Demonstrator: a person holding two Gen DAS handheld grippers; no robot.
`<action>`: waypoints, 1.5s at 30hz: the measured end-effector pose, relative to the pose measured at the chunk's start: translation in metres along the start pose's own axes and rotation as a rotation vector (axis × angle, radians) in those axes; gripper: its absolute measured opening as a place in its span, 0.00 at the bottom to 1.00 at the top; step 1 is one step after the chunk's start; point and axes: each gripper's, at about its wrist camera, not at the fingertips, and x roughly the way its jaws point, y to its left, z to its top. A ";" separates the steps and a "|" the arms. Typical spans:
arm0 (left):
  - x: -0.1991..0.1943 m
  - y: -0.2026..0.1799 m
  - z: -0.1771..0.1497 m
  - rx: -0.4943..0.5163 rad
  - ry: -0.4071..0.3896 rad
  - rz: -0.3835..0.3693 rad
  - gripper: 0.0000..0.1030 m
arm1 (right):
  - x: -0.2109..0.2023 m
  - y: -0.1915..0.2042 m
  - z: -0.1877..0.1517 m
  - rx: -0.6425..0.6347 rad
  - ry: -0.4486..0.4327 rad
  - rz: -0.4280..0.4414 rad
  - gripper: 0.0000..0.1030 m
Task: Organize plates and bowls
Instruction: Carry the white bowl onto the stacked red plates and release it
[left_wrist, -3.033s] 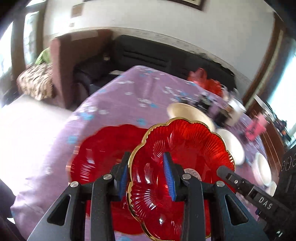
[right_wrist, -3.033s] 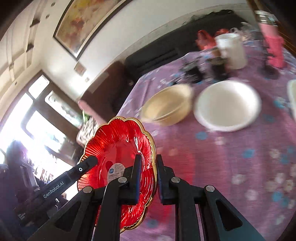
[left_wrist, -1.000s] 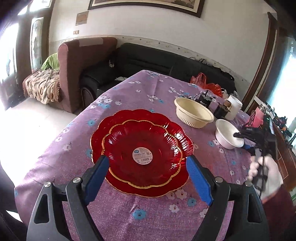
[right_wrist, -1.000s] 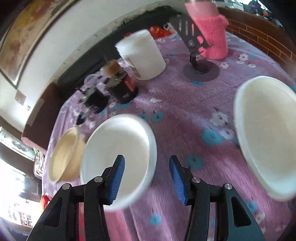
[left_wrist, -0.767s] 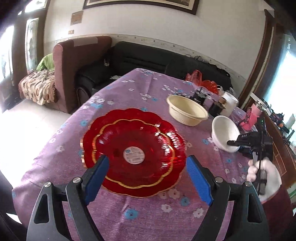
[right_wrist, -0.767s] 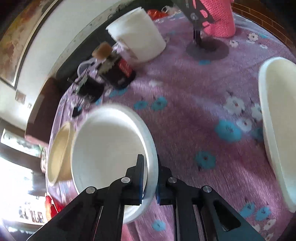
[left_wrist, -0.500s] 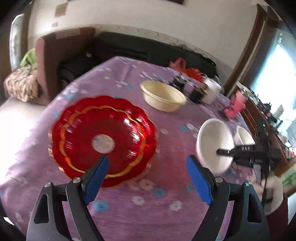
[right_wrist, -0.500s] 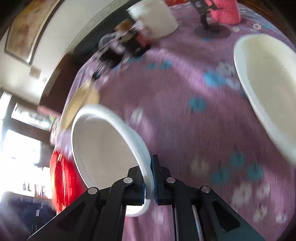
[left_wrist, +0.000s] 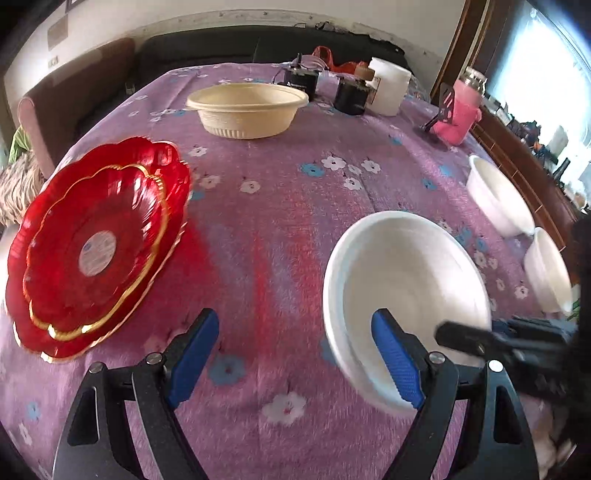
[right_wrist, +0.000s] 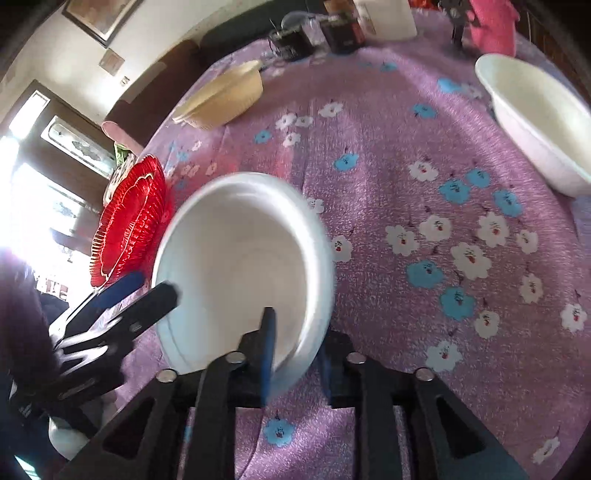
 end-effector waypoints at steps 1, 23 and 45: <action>0.004 -0.001 0.004 -0.008 0.001 -0.014 0.78 | -0.003 0.000 -0.003 -0.003 -0.015 -0.009 0.27; -0.074 0.101 0.031 -0.139 -0.146 0.090 0.29 | 0.005 0.140 0.054 -0.209 -0.155 0.079 0.20; -0.054 0.204 0.038 -0.262 -0.175 0.195 0.62 | 0.119 0.203 0.096 -0.238 -0.099 -0.010 0.21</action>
